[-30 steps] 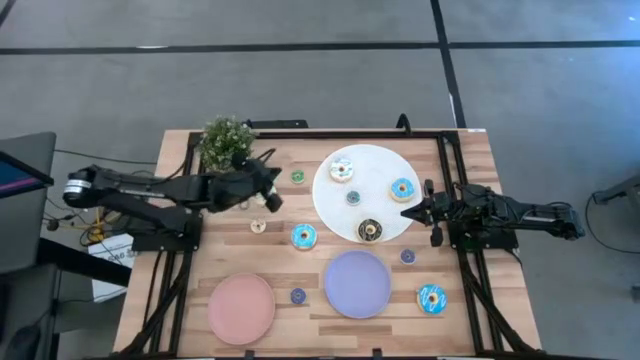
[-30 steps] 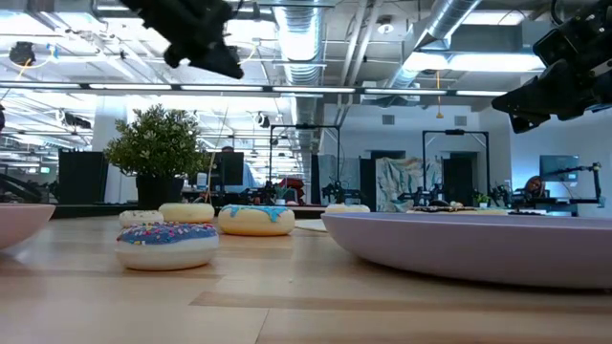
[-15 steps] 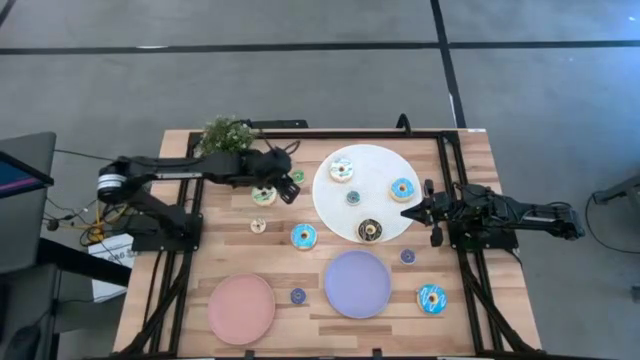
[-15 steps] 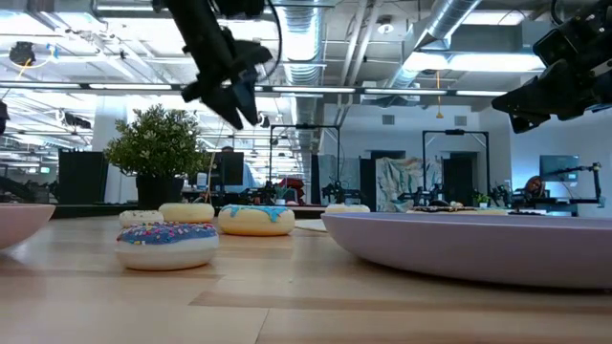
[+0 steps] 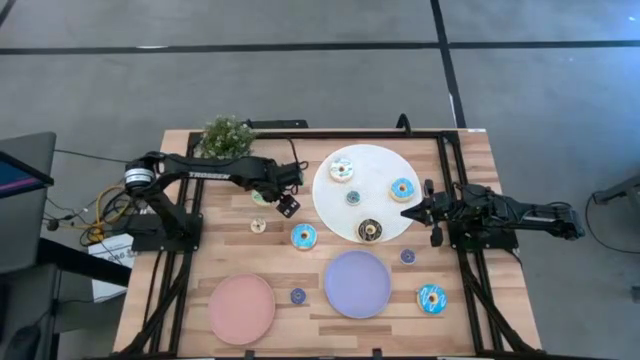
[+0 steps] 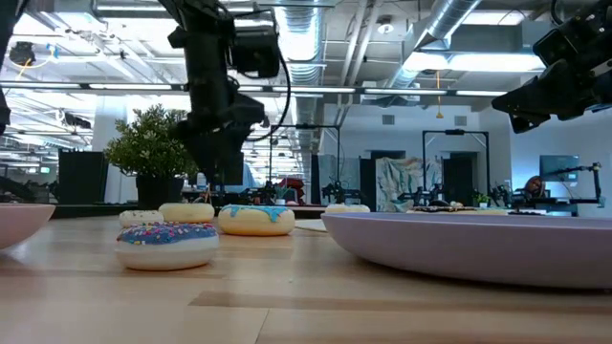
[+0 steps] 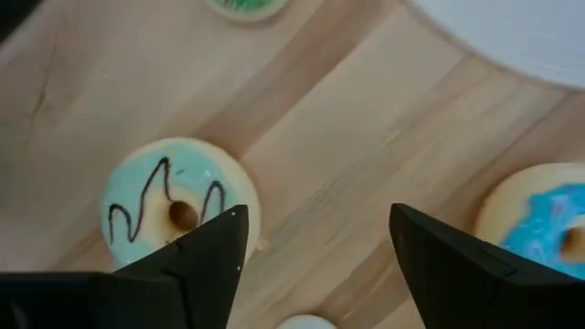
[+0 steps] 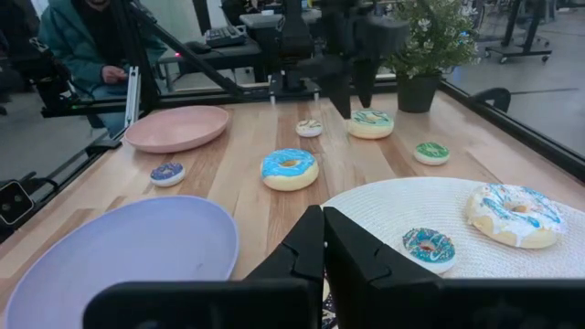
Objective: Pick & Place donuts
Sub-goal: Put the big light green donut on the pink plate
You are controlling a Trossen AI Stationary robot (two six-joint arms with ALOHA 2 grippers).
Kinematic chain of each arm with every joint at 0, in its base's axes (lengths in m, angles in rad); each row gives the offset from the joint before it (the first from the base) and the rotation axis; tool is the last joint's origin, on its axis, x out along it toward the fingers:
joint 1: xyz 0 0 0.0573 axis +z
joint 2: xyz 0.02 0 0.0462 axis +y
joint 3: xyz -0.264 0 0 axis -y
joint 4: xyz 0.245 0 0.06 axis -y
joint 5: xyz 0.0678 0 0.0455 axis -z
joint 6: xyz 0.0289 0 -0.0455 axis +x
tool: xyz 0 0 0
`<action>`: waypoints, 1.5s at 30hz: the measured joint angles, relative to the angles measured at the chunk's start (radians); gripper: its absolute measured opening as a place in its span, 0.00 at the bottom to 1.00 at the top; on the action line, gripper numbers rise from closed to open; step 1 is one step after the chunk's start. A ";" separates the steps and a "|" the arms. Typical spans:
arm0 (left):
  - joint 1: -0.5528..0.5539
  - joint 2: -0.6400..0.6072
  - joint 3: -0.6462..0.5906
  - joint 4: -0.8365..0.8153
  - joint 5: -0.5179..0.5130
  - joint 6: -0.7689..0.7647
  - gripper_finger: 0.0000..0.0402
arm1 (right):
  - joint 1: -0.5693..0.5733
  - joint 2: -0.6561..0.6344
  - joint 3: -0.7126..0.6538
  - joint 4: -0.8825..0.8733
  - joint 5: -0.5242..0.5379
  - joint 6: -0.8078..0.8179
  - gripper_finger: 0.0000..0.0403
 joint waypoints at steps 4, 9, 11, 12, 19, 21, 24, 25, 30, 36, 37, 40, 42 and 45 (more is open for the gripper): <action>0.006 0.032 0.000 -0.030 -0.019 0.001 0.65 | 0.000 0.000 0.000 0.000 0.000 0.000 0.00; 0.023 0.074 0.000 -0.073 -0.033 0.021 0.65 | 0.000 0.000 0.000 0.000 0.000 0.000 0.00; 0.029 0.082 0.000 -0.072 -0.038 0.026 0.65 | 0.000 0.000 0.000 0.000 0.000 0.000 0.00; 0.030 0.085 0.000 -0.067 -0.046 0.029 0.65 | 0.000 0.000 0.000 0.000 0.000 0.000 0.00; 0.069 0.087 -0.012 -0.066 -0.044 0.068 0.65 | 0.000 0.000 0.000 0.000 0.000 0.000 0.00; 0.082 0.087 -0.018 -0.064 -0.025 0.072 0.65 | 0.000 0.000 0.000 0.000 0.000 0.000 0.00; 0.092 0.089 -0.022 -0.066 0.005 0.085 0.65 | 0.000 0.000 0.000 0.000 0.000 0.000 0.00; 0.093 0.090 -0.022 -0.063 0.013 0.089 0.65 | 0.000 0.000 0.000 0.000 0.000 0.000 0.00; 0.095 0.091 -0.022 -0.056 0.024 0.103 0.65 | 0.000 0.000 0.000 0.000 0.000 0.000 0.00; 0.103 0.091 -0.022 -0.048 0.015 0.110 0.65 | 0.000 0.000 0.000 0.000 0.000 0.000 0.00; 0.102 0.091 -0.022 -0.047 0.009 0.110 0.65 | 0.000 0.000 0.000 0.000 0.000 0.000 0.00; 0.102 0.091 -0.022 -0.048 0.000 0.111 0.65 | 0.000 0.000 0.000 0.000 0.000 0.000 0.00; 0.102 0.091 -0.022 -0.045 0.000 0.111 0.65 | 0.000 0.000 0.000 0.000 0.000 0.000 0.00; 0.102 0.091 -0.022 -0.045 -0.006 0.111 0.65 | 0.000 0.000 0.000 0.000 0.000 0.000 0.00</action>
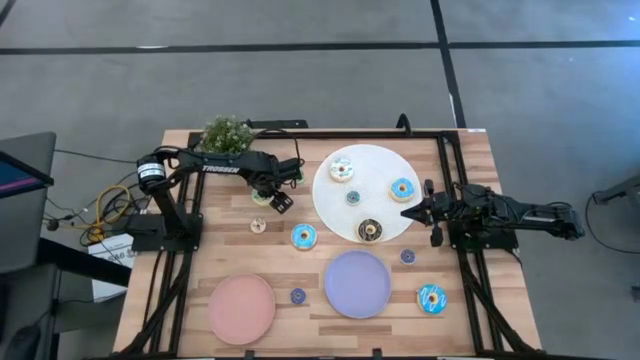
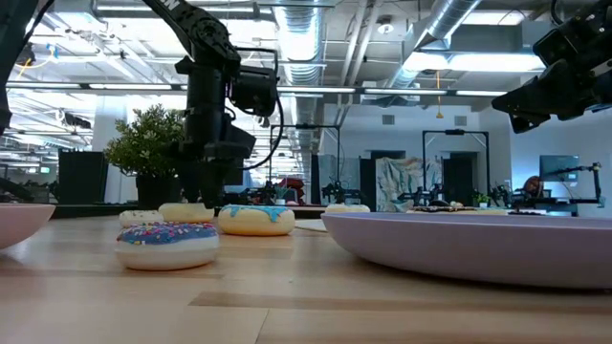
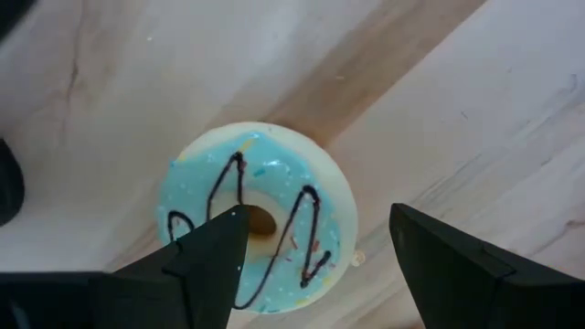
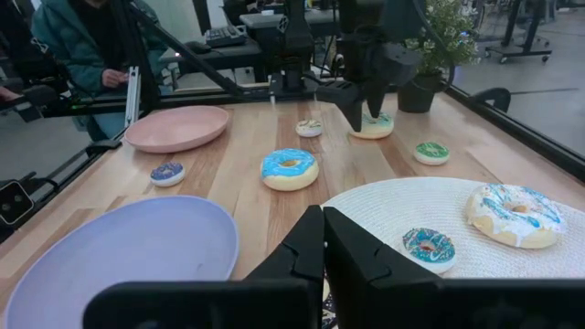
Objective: Pick & Place donuts
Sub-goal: Put the big light green donut on the pink plate
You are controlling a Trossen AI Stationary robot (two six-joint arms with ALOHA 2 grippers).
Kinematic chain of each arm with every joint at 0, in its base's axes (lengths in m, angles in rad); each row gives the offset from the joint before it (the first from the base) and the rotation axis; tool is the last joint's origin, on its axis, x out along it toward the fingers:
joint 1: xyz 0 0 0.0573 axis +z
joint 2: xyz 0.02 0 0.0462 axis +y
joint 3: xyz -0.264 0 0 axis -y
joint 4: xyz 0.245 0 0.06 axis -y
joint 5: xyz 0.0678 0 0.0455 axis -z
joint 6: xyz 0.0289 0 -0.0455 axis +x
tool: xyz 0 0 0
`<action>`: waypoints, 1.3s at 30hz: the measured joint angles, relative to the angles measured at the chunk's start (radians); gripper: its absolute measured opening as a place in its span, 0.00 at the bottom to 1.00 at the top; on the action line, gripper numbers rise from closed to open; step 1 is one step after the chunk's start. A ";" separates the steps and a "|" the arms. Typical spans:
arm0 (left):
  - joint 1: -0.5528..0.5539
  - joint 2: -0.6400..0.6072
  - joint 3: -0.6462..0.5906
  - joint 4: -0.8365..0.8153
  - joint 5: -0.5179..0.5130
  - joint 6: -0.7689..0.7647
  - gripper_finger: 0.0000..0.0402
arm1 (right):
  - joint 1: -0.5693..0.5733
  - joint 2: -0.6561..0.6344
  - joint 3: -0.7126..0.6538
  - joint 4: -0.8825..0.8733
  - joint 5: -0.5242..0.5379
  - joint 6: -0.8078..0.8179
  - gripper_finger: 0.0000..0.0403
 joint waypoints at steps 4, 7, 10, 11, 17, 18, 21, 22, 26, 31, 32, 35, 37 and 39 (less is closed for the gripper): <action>0.000 0.000 0.000 0.000 -0.001 0.000 0.65 | 0.000 0.000 0.000 0.000 0.000 0.000 0.00; 0.000 0.000 -0.009 0.009 -0.001 -0.001 0.65 | 0.000 0.000 0.000 0.000 0.000 0.000 0.00; 0.000 0.000 -0.060 0.066 0.010 -0.012 0.65 | 0.000 0.000 0.000 0.000 0.000 0.000 0.00; 0.000 0.000 -0.075 0.074 0.019 -0.020 0.65 | 0.000 0.000 0.000 0.000 0.000 0.000 0.00; 0.000 -0.001 -0.108 0.105 0.028 -0.043 0.65 | 0.000 0.000 0.000 0.000 0.000 0.000 0.00; 0.000 -0.001 -0.108 0.107 0.030 -0.043 0.65 | 0.000 0.000 0.000 0.000 0.000 0.000 0.00; -0.004 -0.001 -0.108 0.108 0.029 -0.052 0.65 | 0.000 0.000 0.000 0.000 0.000 0.000 0.00; -0.005 -0.001 -0.108 0.108 0.029 -0.054 0.65 | 0.000 0.000 0.000 0.000 0.000 0.000 0.00; -0.005 -0.001 -0.109 0.109 0.029 -0.058 0.65 | 0.000 0.000 0.000 0.000 0.000 0.000 0.00; -0.005 -0.001 -0.109 0.112 0.032 -0.058 0.59 | 0.000 0.000 0.000 0.000 0.000 0.000 0.00; -0.005 -0.001 -0.109 0.113 0.033 -0.058 0.57 | 0.000 0.000 0.000 0.000 0.000 0.000 0.00; -0.005 -0.001 -0.109 0.115 0.035 -0.049 0.49 | 0.000 0.000 0.000 0.000 0.000 0.000 0.00; -0.005 -0.001 -0.109 0.116 0.037 -0.044 0.44 | 0.000 0.000 0.000 0.000 0.000 0.000 0.00; -0.005 -0.001 -0.109 0.116 0.037 -0.042 0.41 | 0.000 0.000 0.000 0.000 0.000 0.000 0.00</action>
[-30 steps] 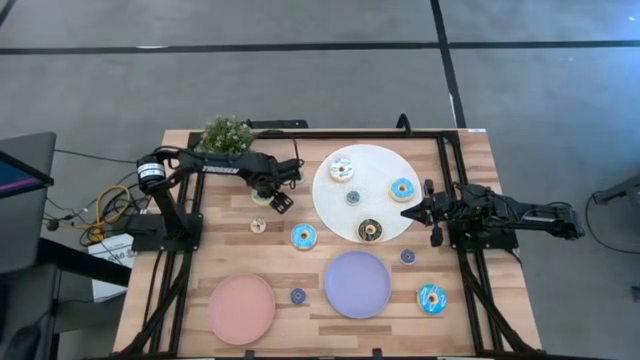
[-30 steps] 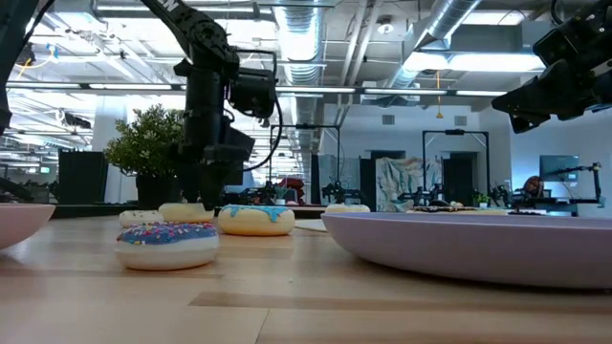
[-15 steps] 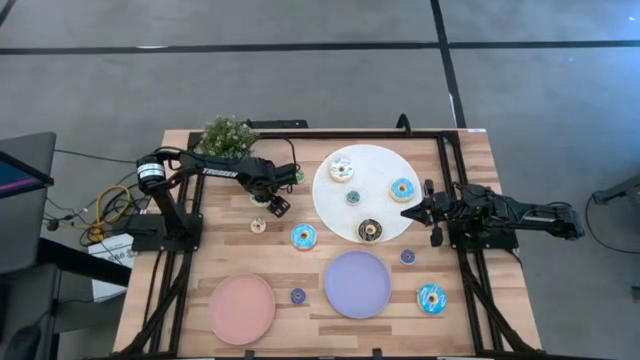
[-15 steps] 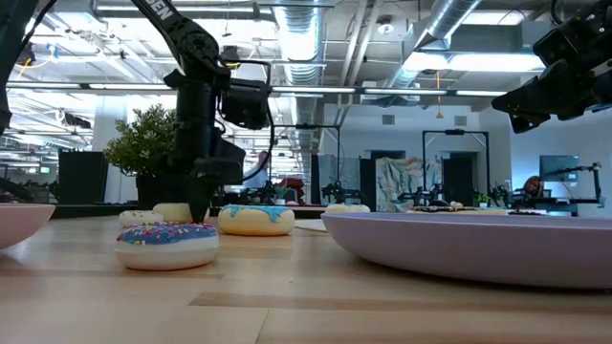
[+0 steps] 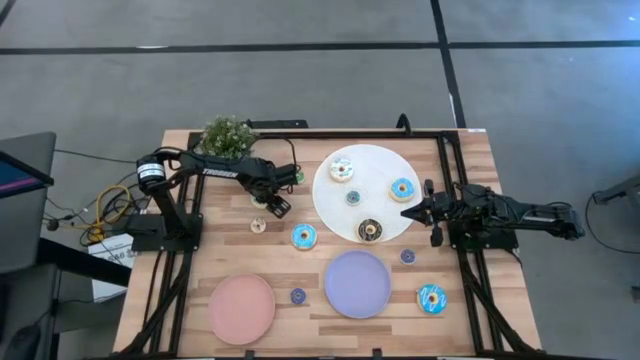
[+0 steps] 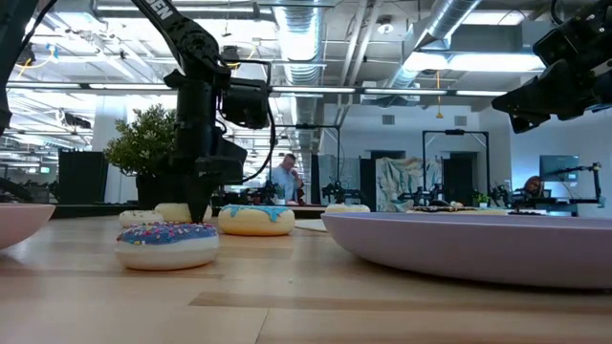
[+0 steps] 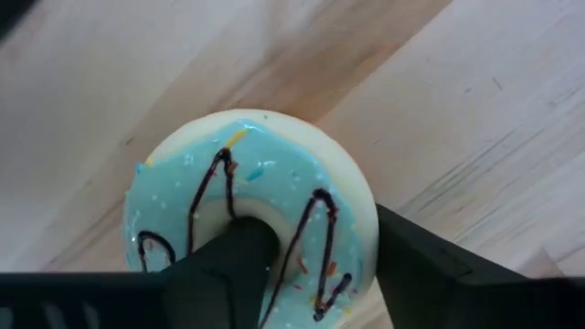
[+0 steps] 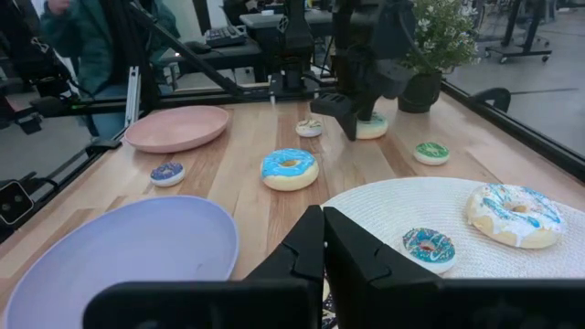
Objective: Pick & Place donuts
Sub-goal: Put the big light green donut on the pink plate
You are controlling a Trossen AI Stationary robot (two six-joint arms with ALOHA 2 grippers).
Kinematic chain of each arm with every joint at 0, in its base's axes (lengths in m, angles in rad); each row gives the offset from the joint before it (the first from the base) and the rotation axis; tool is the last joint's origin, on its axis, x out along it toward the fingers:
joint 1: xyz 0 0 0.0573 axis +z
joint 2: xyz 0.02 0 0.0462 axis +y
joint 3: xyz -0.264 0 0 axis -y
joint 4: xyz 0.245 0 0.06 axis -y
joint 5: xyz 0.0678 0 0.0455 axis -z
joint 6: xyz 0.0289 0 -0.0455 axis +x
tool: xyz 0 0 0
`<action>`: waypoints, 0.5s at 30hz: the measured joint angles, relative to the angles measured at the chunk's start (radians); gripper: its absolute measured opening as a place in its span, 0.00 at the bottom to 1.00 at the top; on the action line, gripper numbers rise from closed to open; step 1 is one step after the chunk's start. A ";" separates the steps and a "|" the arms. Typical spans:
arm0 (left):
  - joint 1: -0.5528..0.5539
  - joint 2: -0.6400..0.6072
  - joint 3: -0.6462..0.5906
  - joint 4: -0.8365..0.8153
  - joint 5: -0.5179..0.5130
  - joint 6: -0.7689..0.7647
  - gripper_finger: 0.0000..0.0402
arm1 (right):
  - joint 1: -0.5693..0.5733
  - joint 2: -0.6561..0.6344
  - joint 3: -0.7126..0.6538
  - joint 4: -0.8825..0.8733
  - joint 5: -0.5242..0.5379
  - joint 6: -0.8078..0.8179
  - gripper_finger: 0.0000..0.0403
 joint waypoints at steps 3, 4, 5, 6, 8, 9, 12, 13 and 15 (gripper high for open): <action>0.000 0.000 0.000 0.000 -0.001 0.002 0.37 | 0.000 0.000 0.000 0.000 0.000 0.000 0.00; 0.000 0.000 0.000 0.000 -0.001 0.003 0.36 | 0.000 0.000 0.000 0.000 0.000 0.000 0.00; 0.000 0.000 0.000 0.000 -0.003 0.003 0.35 | 0.000 0.000 0.000 0.000 0.000 0.000 0.00; 0.000 0.000 0.000 -0.001 -0.005 0.003 0.35 | 0.000 0.000 0.000 0.000 0.000 0.000 0.00; 0.000 0.000 0.000 -0.002 -0.010 0.003 0.34 | 0.000 0.000 0.000 0.000 0.000 0.000 0.00; 0.000 0.000 0.000 -0.002 -0.012 0.003 0.33 | 0.000 0.000 0.000 0.000 0.000 0.000 0.00; 0.000 0.000 0.000 -0.003 -0.013 -0.007 0.32 | 0.000 0.000 0.000 0.000 0.000 0.000 0.00; 0.000 0.000 0.003 -0.013 -0.013 -0.017 0.32 | 0.000 0.000 0.000 0.000 0.000 0.000 0.00; -0.001 -0.004 0.018 -0.039 -0.013 -0.048 0.32 | 0.000 0.000 0.000 0.000 0.000 0.000 0.00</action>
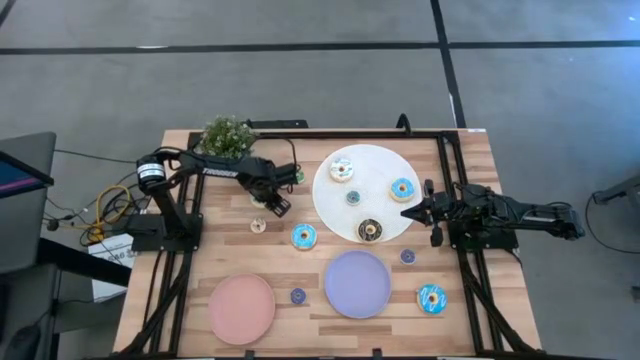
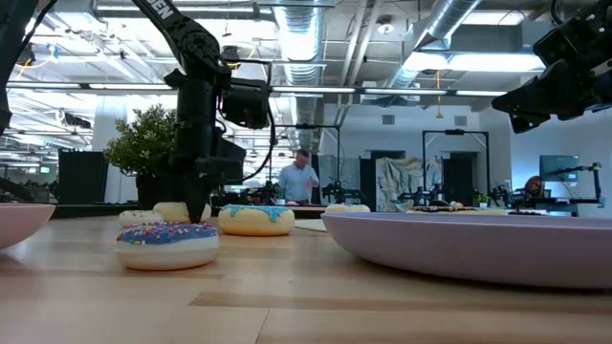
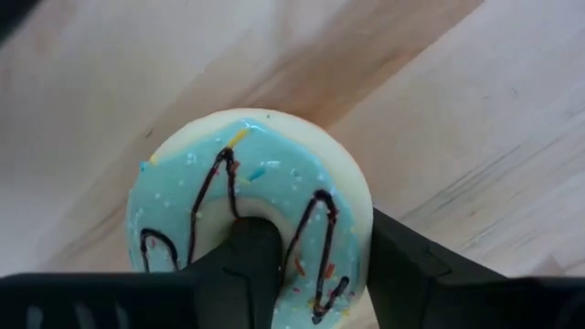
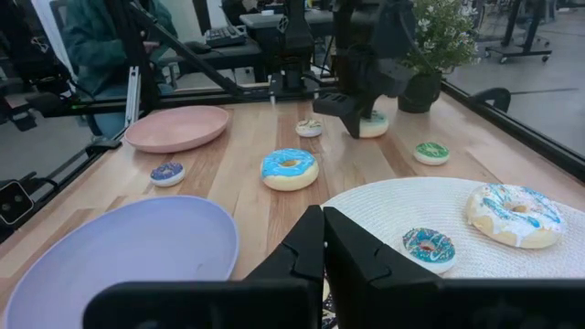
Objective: Pick & Place donuts
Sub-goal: Put the big light green donut on the pink plate
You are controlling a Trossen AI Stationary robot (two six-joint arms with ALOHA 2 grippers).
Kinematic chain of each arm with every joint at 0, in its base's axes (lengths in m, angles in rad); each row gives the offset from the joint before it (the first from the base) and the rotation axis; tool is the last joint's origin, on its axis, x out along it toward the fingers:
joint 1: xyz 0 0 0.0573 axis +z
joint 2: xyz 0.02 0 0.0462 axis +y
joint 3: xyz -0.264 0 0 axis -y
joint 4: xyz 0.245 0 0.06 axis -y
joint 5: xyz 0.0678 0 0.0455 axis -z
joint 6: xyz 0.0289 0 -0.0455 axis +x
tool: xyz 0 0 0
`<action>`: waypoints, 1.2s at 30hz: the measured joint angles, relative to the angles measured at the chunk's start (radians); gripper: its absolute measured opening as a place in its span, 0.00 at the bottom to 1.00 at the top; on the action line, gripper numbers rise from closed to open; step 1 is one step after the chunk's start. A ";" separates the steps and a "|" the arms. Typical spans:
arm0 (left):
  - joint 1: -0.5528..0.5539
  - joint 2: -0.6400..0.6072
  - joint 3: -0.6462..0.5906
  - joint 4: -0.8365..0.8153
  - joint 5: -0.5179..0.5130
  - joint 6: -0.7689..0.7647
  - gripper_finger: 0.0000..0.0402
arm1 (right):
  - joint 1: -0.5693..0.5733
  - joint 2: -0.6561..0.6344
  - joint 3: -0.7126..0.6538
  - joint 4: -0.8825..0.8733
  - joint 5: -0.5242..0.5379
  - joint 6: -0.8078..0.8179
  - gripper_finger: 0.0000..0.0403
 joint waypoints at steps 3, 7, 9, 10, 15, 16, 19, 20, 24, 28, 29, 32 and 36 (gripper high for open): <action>-0.016 -0.019 0.037 -0.040 -0.007 -0.064 0.32 | 0.000 0.000 0.000 0.000 0.000 0.000 0.00; -0.067 -0.063 0.088 -0.092 -0.020 -0.194 0.32 | 0.000 0.000 0.000 0.000 0.000 0.000 0.00; -0.109 -0.089 0.112 -0.114 -0.035 -0.269 0.32 | 0.000 0.000 0.000 0.000 0.000 0.000 0.00; -0.133 -0.102 0.121 -0.128 -0.045 -0.307 0.32 | 0.000 0.000 0.000 0.000 0.000 0.000 0.00; -0.289 -0.179 0.138 -0.189 -0.079 -0.535 0.32 | 0.000 0.000 0.000 0.000 0.000 0.000 0.00; -0.328 -0.196 0.138 -0.201 -0.081 -0.592 0.32 | 0.000 0.000 0.000 0.000 0.000 0.000 0.00; -0.457 -0.226 0.138 -0.221 -0.111 -0.762 0.32 | 0.000 0.000 0.000 0.000 0.000 0.000 0.00; -0.503 -0.229 0.138 -0.222 -0.126 -0.821 0.32 | 0.000 0.000 0.000 0.000 0.000 0.000 0.00; -0.668 -0.227 0.138 -0.222 -0.152 -1.019 0.32 | 0.000 0.000 0.000 0.000 0.000 0.000 0.00; -0.799 -0.224 0.138 -0.227 -0.177 -1.205 0.32 | 0.000 0.000 0.000 0.000 0.000 0.000 0.00; -0.826 -0.224 0.138 -0.229 -0.188 -1.239 0.32 | 0.000 0.000 0.000 0.000 0.000 0.000 0.00; -0.896 -0.224 0.138 -0.227 -0.192 -1.302 0.32 | 0.000 0.000 0.000 0.000 0.000 0.000 0.00; -0.967 -0.216 0.138 -0.215 -0.182 -1.338 0.32 | 0.000 0.000 0.000 0.000 0.000 0.000 0.00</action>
